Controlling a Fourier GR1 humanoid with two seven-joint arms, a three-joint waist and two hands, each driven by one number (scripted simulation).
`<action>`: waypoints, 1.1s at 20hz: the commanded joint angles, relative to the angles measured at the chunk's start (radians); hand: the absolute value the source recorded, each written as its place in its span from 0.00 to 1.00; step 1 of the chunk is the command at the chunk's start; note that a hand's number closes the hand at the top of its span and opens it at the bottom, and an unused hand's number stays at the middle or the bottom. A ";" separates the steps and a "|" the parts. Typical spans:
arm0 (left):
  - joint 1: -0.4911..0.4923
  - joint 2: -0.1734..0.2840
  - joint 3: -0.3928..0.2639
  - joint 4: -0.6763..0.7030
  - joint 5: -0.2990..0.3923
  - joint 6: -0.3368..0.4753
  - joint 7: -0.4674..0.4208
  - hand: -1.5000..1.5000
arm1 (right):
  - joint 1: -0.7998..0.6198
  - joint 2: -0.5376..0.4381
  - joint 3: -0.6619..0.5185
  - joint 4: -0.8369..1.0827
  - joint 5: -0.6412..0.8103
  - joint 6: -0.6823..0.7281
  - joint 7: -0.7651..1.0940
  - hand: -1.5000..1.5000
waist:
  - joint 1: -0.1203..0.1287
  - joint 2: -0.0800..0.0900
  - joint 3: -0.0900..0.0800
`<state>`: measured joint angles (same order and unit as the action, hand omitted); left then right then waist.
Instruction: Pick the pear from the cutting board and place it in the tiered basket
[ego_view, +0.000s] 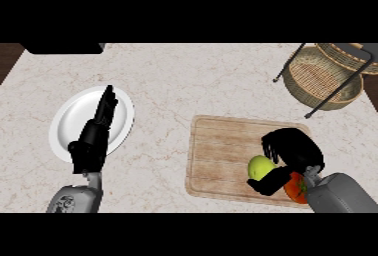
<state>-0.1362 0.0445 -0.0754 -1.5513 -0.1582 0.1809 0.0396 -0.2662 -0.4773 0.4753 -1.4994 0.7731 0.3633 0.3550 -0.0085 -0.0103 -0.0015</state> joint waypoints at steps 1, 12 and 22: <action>0.016 0.018 0.023 -0.004 0.023 -0.017 -0.003 0.50 | 0.057 -0.243 0.044 -0.084 0.132 -0.073 -0.202 1.00 | -0.014 0.002 0.002; 0.048 0.013 0.030 -0.026 0.032 -0.018 -0.022 0.50 | 0.159 -0.479 -0.408 -0.337 -0.082 -0.140 -0.295 1.00 | -0.018 0.002 0.000; -0.006 -0.006 0.007 -0.012 -0.008 0.001 0.024 0.50 | 0.014 -0.627 -0.814 -0.333 -0.425 0.171 -0.294 1.00 | -0.002 0.008 0.001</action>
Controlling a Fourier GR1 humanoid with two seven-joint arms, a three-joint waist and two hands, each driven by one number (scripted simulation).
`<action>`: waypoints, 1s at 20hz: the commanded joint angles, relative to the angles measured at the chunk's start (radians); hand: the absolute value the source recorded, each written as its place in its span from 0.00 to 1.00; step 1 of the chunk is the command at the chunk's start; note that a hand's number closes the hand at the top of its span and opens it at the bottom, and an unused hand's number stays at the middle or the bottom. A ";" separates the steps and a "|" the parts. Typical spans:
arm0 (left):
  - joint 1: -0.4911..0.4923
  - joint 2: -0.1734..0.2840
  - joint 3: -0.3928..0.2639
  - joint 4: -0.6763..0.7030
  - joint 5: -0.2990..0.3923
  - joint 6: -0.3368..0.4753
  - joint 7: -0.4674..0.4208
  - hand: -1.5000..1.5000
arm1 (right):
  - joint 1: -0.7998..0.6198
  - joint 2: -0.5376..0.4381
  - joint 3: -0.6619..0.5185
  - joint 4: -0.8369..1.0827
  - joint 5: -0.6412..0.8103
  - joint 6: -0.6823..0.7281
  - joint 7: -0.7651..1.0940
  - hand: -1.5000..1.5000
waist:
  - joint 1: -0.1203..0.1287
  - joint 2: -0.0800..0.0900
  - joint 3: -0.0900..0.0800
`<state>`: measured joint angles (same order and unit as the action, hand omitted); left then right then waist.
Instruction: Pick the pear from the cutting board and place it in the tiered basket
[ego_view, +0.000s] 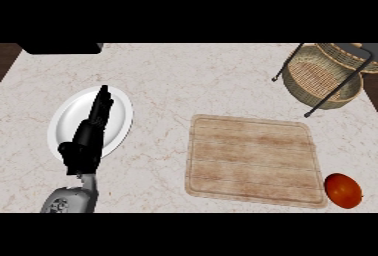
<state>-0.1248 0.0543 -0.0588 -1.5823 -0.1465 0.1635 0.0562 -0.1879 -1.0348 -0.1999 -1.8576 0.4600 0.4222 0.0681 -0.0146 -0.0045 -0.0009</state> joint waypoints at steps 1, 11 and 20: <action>-0.027 -0.009 0.006 0.040 -0.003 0.004 -0.011 0.50 | -0.059 -0.046 -0.148 0.007 -0.124 0.136 0.033 1.00 | 0.006 0.002 0.000; -0.028 -0.001 0.003 0.014 -0.002 -0.019 0.007 0.50 | -0.390 0.015 -0.046 0.273 -0.252 0.213 0.158 1.00 | 0.032 0.007 0.000; -0.010 -0.021 -0.021 0.028 -0.026 -0.007 -0.046 0.50 | -0.602 0.130 0.125 0.551 0.019 0.044 0.063 1.00 | 0.041 0.011 0.000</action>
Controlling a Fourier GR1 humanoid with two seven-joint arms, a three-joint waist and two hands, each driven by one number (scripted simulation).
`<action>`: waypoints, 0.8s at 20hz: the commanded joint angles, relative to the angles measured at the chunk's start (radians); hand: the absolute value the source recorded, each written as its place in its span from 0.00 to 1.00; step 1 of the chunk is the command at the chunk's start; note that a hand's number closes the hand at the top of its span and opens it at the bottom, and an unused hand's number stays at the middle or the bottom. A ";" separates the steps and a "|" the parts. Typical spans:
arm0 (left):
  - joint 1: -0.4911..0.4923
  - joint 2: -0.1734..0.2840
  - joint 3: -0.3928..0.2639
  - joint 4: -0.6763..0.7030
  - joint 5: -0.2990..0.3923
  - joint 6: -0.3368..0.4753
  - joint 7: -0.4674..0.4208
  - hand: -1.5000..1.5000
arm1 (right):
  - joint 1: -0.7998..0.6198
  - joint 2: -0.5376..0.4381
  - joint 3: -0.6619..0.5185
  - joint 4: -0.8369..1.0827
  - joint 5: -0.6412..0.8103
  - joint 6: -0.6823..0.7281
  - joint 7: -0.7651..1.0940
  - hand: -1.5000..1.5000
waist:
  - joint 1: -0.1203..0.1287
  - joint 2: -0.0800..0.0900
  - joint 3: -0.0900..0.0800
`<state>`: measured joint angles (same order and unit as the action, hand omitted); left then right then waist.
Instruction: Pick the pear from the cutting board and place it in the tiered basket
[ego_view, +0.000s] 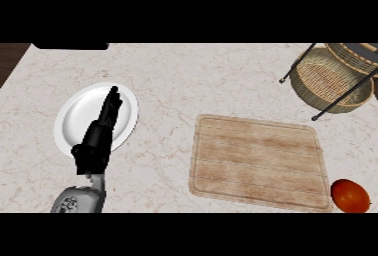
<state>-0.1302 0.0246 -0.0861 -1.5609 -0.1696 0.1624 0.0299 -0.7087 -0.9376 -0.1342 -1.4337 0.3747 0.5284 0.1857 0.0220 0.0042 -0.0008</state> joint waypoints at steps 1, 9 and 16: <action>-0.053 -0.023 -0.028 0.040 -0.037 0.042 0.005 0.50 | -0.097 -0.019 0.017 0.182 0.092 -0.035 -0.115 1.00 | -0.003 0.002 0.001; -0.044 -0.024 -0.024 0.052 -0.021 0.041 -0.004 0.50 | -0.189 0.026 0.093 0.463 0.292 -0.189 -0.300 1.00 | -0.003 0.003 0.001; 0.004 -0.007 -0.019 0.003 -0.015 0.006 0.009 0.50 | -0.315 0.119 -0.007 0.686 0.183 -0.095 -0.182 0.00 | 0.005 0.003 0.000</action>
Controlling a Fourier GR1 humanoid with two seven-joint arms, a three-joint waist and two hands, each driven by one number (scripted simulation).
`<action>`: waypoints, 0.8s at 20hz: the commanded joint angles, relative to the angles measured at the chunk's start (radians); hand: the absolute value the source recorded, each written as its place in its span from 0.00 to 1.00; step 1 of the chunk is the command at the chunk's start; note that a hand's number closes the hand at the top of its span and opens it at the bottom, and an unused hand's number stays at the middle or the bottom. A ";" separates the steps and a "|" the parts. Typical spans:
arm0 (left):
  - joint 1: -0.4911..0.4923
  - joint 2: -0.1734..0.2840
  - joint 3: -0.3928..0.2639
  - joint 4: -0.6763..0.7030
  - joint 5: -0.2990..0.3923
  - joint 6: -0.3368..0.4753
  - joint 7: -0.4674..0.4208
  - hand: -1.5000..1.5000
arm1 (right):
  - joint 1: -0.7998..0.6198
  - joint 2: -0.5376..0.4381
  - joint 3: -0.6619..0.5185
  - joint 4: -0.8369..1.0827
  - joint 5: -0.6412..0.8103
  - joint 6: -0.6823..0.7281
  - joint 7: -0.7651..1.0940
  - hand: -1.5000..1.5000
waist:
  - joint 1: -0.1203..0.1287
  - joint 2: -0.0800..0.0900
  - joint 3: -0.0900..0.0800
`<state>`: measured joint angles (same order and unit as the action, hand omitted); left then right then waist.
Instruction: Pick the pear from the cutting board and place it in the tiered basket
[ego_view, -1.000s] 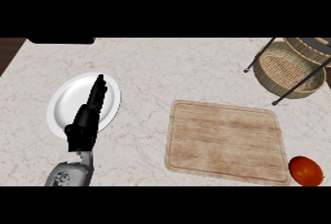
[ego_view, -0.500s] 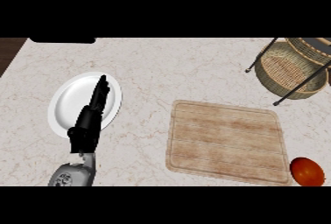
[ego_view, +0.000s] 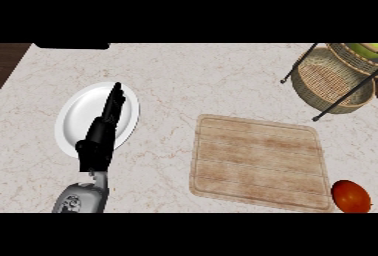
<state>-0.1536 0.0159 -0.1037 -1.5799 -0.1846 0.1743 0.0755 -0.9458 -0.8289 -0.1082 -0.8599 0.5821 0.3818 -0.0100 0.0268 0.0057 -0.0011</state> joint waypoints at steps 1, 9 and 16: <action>-0.006 0.004 0.009 -0.004 0.012 -0.010 0.002 0.50 | -0.027 0.054 -0.045 0.153 -0.037 -0.005 -0.049 0.00 | 0.003 0.004 0.002; 0.004 -0.008 0.007 -0.028 -0.013 0.024 0.019 0.50 | -0.068 0.008 -0.254 0.268 -0.181 -0.040 -0.048 0.00 | -0.008 -0.001 0.002; 0.020 0.005 0.013 0.015 0.004 -0.008 -0.047 0.50 | -0.071 -0.166 -0.396 0.442 -0.245 -0.038 -0.004 0.00 | -0.009 0.004 0.003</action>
<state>-0.1400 0.0256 -0.0796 -1.5644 -0.1665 0.1604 0.0348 -1.0259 -0.9214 -0.4253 -0.5068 0.3858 0.3283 -0.0222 0.0187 0.0084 0.0006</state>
